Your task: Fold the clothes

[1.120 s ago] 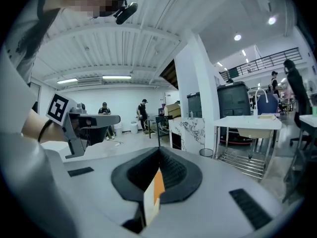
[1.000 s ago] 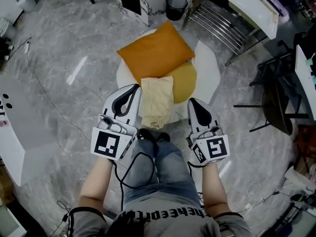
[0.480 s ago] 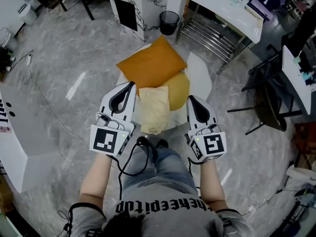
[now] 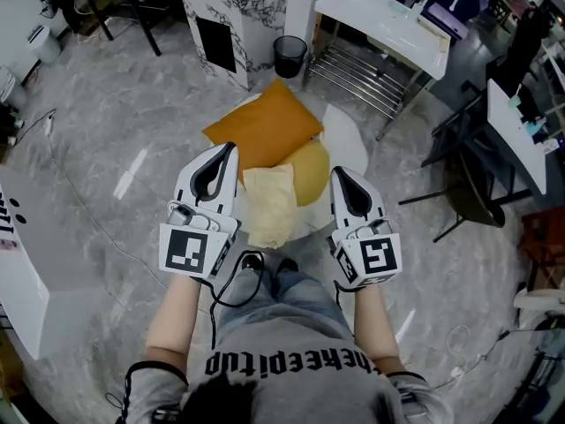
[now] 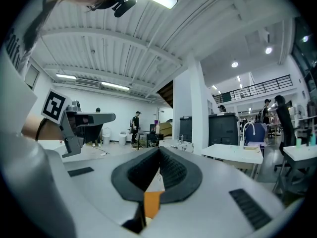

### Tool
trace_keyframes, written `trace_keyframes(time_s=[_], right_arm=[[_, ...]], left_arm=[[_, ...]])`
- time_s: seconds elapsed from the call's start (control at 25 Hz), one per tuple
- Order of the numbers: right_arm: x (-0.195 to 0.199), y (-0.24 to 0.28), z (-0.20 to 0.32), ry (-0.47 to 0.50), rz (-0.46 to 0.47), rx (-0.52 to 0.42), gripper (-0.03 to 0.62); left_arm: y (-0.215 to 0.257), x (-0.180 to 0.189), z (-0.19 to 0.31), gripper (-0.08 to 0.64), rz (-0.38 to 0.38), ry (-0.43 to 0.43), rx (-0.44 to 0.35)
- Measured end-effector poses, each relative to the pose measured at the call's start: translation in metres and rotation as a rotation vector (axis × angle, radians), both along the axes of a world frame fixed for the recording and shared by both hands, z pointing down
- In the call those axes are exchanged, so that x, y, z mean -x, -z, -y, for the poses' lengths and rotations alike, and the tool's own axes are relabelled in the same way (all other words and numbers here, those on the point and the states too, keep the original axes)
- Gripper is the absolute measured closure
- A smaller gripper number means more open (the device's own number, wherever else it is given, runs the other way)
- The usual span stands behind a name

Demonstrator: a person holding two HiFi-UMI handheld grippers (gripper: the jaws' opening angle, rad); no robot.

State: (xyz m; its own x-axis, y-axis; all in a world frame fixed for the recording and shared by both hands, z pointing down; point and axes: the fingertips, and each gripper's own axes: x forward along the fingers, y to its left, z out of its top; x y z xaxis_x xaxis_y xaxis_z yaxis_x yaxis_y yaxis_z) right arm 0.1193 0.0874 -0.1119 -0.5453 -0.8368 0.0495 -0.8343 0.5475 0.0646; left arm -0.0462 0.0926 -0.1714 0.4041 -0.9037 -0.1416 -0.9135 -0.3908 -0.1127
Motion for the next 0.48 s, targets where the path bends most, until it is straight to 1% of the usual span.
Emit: trace_keyframes(time_s=[0.2, 0.48], right_arm=[[-0.005, 0.022, -0.002, -0.015, 0.019, -0.040, 0.591], [-0.007, 0.040, -0.002, -0.039, 0.045, -0.077, 0.591]], left_arm=[[0.013, -0.001, -0.005, 0.557, -0.034, 0.014, -0.016], [0.018, 0.012, -0.009, 0.557, -0.064, 0.045, -0.029]])
